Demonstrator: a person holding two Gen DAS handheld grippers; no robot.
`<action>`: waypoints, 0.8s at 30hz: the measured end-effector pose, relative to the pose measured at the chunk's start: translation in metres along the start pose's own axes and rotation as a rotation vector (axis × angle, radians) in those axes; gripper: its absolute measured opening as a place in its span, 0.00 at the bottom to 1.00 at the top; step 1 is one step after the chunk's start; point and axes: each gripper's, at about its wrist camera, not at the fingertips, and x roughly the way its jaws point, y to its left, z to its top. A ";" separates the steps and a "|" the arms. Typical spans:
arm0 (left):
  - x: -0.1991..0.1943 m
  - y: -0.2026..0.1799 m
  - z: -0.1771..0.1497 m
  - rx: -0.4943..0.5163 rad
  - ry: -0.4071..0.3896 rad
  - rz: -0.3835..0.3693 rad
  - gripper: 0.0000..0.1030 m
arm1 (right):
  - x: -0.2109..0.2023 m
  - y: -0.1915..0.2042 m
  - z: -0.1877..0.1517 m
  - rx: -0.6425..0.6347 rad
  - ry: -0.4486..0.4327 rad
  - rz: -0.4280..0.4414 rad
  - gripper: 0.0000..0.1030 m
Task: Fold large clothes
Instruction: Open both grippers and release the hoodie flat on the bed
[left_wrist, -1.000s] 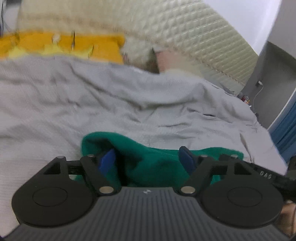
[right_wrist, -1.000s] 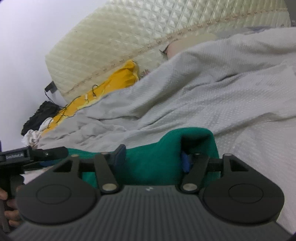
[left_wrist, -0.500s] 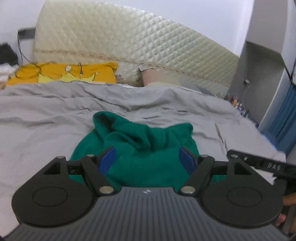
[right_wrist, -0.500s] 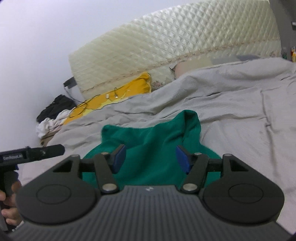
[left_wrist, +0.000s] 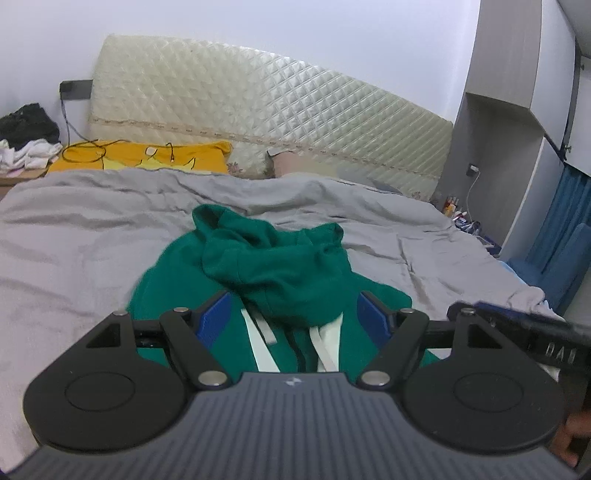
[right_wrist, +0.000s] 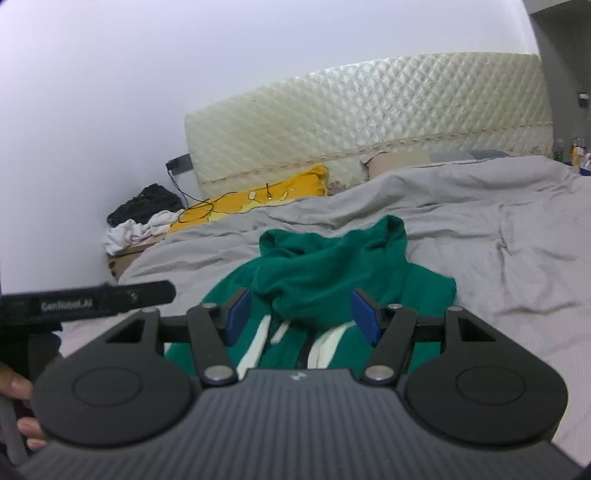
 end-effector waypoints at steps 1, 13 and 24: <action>-0.001 -0.001 -0.006 0.001 0.002 0.005 0.77 | -0.001 0.001 -0.007 0.012 0.006 -0.001 0.61; 0.021 0.017 -0.021 0.012 0.031 0.113 0.77 | 0.033 0.016 -0.022 0.002 0.042 -0.036 0.61; 0.063 0.058 -0.018 -0.049 0.078 0.125 0.77 | 0.115 0.012 -0.002 0.028 0.063 -0.022 0.87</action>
